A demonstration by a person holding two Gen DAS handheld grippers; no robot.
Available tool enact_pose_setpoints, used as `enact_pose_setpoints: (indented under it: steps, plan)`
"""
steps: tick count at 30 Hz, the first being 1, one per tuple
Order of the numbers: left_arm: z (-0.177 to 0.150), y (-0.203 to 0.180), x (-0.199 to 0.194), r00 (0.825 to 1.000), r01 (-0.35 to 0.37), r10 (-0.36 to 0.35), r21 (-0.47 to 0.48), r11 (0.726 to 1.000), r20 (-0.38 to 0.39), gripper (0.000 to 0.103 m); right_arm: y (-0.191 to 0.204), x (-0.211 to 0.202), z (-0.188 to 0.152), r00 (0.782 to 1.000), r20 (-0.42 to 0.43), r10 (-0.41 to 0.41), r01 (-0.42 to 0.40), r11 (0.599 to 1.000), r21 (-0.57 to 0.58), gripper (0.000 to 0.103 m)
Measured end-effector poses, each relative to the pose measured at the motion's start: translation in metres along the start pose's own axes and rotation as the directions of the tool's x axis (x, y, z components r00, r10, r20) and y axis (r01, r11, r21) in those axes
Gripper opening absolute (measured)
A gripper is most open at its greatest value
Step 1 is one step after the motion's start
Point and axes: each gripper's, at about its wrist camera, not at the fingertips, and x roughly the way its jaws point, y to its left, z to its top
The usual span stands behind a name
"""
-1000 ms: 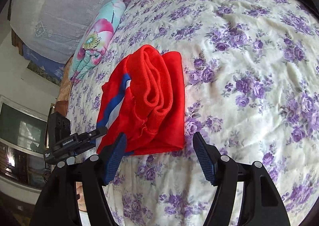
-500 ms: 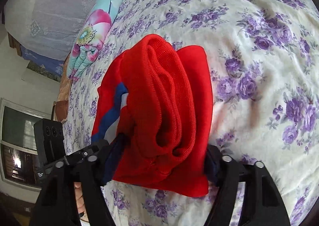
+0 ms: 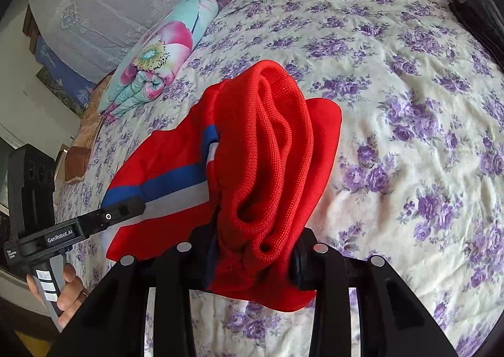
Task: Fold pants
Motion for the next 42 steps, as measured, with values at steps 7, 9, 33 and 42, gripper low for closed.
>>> enact_pose_setpoints:
  steps: [7,9,33,42]
  plan:
    - [0.120,-0.012,0.018,1.000,-0.006,0.006,-0.019,1.000,0.009,0.016,0.005,0.008,0.120,0.997,0.050,-0.055,0.056,0.998,-0.017,0.036]
    - [0.160,-0.016,0.025,0.999,-0.024,0.025,-0.014,1.000,0.032,0.017,0.005,0.019,0.162,0.994,0.076,-0.083,0.086,0.996,-0.040,0.036]
    - [0.252,0.027,0.086,0.958,-0.275,0.272,0.021,0.961,0.087,0.057,-0.036,0.062,0.264,0.895,0.215,-0.390,0.403,0.915,-0.016,0.069]
    - [0.075,-0.048,-0.054,0.855,-0.423,0.375,0.064,0.904,0.359,0.096,0.049,-0.077,0.092,0.864,0.422,-0.273,0.327,0.943,-0.059,0.090]
